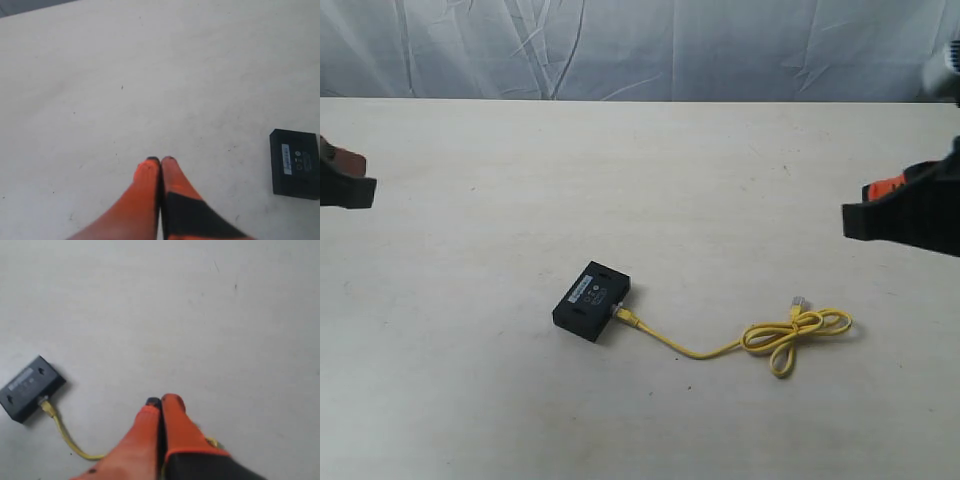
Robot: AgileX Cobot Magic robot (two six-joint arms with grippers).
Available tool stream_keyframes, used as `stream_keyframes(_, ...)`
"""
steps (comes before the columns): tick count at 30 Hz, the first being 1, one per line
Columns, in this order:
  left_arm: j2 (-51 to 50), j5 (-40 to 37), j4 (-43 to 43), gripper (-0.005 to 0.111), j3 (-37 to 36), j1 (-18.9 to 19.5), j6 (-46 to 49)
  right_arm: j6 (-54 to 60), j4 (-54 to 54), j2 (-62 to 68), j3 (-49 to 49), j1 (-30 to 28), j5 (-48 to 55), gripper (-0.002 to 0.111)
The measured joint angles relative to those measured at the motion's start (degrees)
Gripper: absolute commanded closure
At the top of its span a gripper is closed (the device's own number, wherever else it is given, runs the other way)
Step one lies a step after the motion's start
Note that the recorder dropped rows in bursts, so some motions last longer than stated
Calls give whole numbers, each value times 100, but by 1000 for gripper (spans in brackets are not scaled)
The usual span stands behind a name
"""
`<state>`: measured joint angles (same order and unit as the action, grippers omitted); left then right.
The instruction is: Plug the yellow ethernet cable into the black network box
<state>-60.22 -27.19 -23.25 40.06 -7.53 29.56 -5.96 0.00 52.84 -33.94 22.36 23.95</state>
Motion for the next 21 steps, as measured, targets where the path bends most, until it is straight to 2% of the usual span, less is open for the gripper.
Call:
stream_keyframes(4, 794, -35, 6, 107, -216, 0, -14, 0, 0, -998, 422, 0, -99, 108)
stream_keyframes(10, 1413, -43, 6, 107, -239, 0, -14, 0, 0, -2056, 478, 0, -28, 108)
stream_keyframes(21, 1598, -43, 6, 107, -244, 0, -14, 0, 75, -3055, 478, -159, -4, 108)
